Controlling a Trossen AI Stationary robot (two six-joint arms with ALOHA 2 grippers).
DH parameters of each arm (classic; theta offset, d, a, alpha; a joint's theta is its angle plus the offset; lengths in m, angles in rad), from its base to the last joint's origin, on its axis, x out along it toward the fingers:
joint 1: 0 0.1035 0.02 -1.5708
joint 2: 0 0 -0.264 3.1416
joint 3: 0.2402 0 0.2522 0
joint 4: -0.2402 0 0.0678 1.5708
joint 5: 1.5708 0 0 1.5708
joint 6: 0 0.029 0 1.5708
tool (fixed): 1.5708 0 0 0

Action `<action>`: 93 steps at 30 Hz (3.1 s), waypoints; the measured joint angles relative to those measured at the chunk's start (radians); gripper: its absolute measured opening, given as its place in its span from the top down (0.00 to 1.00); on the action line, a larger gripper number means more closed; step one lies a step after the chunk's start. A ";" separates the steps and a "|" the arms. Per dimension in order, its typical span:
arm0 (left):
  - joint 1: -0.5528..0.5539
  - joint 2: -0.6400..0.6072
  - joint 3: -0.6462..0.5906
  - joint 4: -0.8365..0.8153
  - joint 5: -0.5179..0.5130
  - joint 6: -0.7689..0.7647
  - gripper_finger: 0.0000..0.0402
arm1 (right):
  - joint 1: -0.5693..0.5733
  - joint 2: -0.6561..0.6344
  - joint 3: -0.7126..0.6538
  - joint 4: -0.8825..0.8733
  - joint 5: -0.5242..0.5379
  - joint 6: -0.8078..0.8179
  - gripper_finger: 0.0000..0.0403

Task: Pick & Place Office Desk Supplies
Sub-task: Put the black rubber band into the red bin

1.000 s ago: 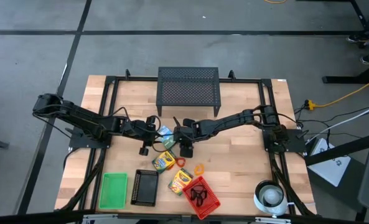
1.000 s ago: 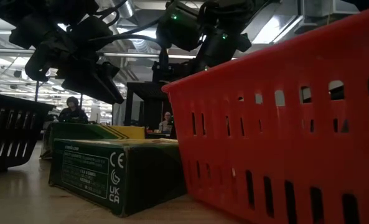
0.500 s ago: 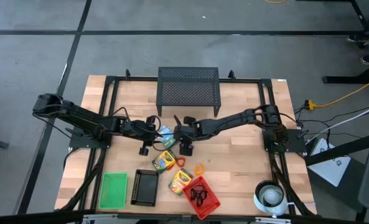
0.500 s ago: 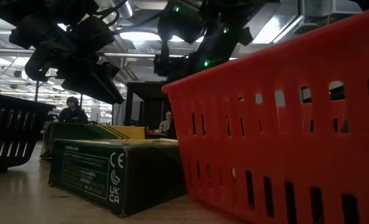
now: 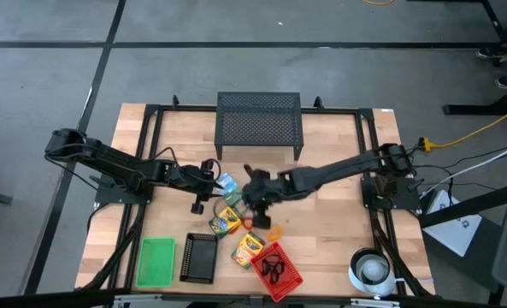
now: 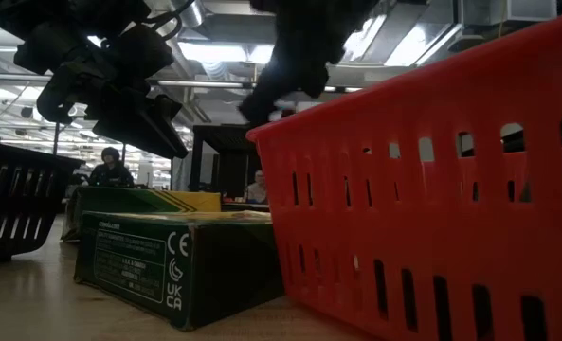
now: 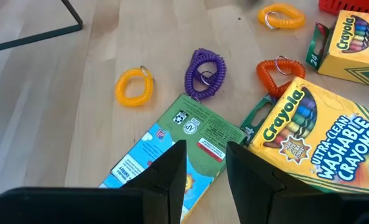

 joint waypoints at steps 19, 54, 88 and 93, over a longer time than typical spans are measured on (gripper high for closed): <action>0.000 0.000 0.000 0.001 0.000 0.000 0.72 | 0.302 0.005 0.000 -0.009 -0.186 0.288 1.00; 0.000 0.000 0.000 0.005 0.001 -0.005 0.72 | 0.337 0.005 -0.176 0.192 -0.117 0.471 0.54; 0.000 0.000 0.000 0.006 0.001 -0.006 0.72 | 0.317 0.005 -0.175 0.194 -0.174 0.481 0.89; 0.000 0.000 0.000 0.006 0.001 -0.006 0.72 | 0.317 0.005 -0.175 0.194 -0.163 0.487 0.67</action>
